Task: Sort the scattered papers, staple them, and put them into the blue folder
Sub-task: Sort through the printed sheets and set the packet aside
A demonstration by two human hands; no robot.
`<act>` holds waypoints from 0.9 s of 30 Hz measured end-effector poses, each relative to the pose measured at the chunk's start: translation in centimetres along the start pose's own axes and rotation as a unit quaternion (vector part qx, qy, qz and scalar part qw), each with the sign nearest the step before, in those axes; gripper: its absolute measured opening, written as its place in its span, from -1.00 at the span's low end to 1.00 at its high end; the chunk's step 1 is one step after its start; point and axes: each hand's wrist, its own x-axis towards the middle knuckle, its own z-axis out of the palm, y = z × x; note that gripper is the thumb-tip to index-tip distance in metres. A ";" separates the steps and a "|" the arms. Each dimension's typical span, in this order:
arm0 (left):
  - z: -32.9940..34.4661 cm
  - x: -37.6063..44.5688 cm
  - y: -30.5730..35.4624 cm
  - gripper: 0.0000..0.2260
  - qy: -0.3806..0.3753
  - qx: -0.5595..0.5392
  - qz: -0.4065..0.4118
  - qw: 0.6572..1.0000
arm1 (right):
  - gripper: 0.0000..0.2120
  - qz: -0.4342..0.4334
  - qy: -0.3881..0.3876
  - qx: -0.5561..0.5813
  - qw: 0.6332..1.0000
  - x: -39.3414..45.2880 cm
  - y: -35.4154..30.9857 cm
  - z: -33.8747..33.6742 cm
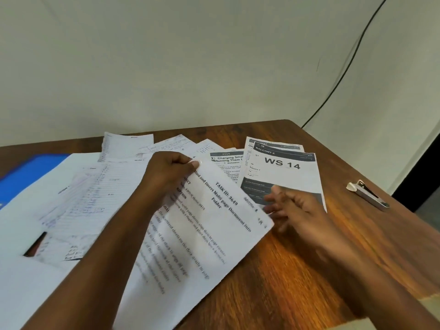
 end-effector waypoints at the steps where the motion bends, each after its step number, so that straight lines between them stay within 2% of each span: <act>1: 0.0 0.0 0.3 -0.88 0.017 -0.011 0.001 1.000 | -0.52 0.006 -0.006 0.029 1.000 0.1 0.0 0.6; 4: 0.0 -0.4 1.0 -0.86 0.071 -0.063 -0.016 0.995 | -0.62 0.015 0.003 0.133 0.991 0.2 0.6 2.1; 7: 0.2 -0.8 1.1 -0.87 0.113 -0.163 -0.050 0.979 | -0.77 0.019 -0.011 0.187 0.982 -0.3 1.2 3.3; 10: 0.4 -1.0 0.8 -0.81 0.142 -0.277 -0.107 0.944 | -0.80 0.023 -0.028 0.187 0.982 -0.4 1.9 3.9; 13: 0.8 -1.2 0.4 -0.90 0.150 -0.330 -0.150 0.920 | -0.78 -0.011 0.002 0.128 0.992 -0.1 2.7 3.9; 16: 1.8 -2.0 -0.2 -0.97 0.104 -0.332 -0.138 0.927 | -0.77 -0.009 0.028 0.131 0.991 0.2 2.0 2.2; 19: 3.7 -3.1 -0.3 -0.85 0.030 -0.273 -0.118 0.954 | -0.76 0.011 0.035 0.129 0.991 0.1 1.0 -1.3; 22: 6.3 -4.4 -0.1 -0.83 -0.033 -0.210 -0.081 0.974 | -0.75 0.047 0.018 0.148 0.988 -0.1 0.5 -5.5; 27: 11.5 -7.0 0.0 -0.77 -0.136 -0.151 -0.006 0.979 | -0.74 0.106 0.003 0.070 0.992 -0.7 1.1 -12.3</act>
